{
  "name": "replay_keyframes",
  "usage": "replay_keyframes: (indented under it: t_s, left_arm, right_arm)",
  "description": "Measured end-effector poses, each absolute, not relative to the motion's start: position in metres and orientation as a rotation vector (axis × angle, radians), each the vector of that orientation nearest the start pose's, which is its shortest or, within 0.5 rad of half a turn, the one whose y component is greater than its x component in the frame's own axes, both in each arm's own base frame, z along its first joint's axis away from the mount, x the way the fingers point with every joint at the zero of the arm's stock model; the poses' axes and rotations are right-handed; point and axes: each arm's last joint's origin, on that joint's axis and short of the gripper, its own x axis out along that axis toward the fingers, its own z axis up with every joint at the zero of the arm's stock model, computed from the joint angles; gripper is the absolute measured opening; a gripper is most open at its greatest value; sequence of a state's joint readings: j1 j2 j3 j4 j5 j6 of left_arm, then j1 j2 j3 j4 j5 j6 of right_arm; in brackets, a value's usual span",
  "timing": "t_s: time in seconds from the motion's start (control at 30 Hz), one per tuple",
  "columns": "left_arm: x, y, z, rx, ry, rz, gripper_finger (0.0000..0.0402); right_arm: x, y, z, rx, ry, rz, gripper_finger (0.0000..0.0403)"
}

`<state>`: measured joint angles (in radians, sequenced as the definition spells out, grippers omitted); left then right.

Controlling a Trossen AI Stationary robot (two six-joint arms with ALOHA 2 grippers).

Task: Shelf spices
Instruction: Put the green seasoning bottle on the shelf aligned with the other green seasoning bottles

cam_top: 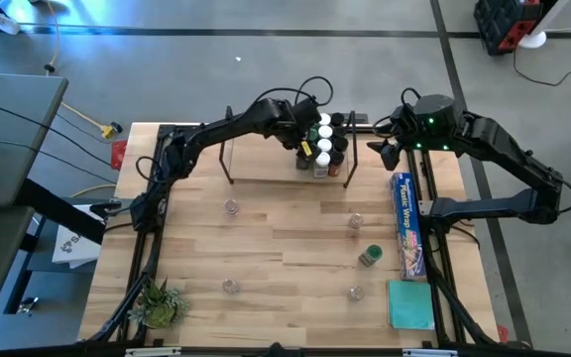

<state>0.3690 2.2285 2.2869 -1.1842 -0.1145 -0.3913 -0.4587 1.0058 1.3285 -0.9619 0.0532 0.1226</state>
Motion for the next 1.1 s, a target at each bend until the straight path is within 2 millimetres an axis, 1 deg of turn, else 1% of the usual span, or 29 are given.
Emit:
replay_keyframes:
  t_s: [0.07,0.17,0.4,0.47,0.63,0.9,1.0,1.1]
  left_arm:
    - [0.433,0.174,0.294,-0.449,1.045,0.659,0.0216]
    - [0.433,0.177,0.294,-0.442,1.043,0.655,0.0185]
    - [0.432,0.188,0.286,-0.469,1.068,0.568,0.0114]
    - [0.435,0.191,0.282,-0.47,1.06,0.532,0.0095]
    - [0.436,0.195,0.282,-0.399,1.063,0.471,0.0059]
    - [0.438,0.199,0.284,-0.152,1.069,0.332,0.0027]
    - [0.437,0.199,0.286,-0.104,1.083,0.372,0.0026]
    - [0.433,0.198,0.295,-0.082,1.095,0.405,0.0034]
  right_arm:
    - [0.151,-0.076,0.403,0.247,0.605,-0.533,0.0286]
    - [0.151,-0.076,0.402,0.248,0.614,-0.532,0.0286]
    - [0.149,-0.075,0.4,0.255,0.644,-0.533,0.0286]
    - [0.149,-0.075,0.4,0.259,0.643,-0.534,0.0286]
    - [0.149,-0.075,0.4,0.267,0.643,-0.534,0.0286]
    - [0.149,-0.075,0.4,0.275,0.647,-0.534,0.0286]
    - [0.149,-0.075,0.4,0.275,0.648,-0.534,0.0286]
    - [0.149,-0.075,0.4,0.275,0.648,-0.534,0.0286]
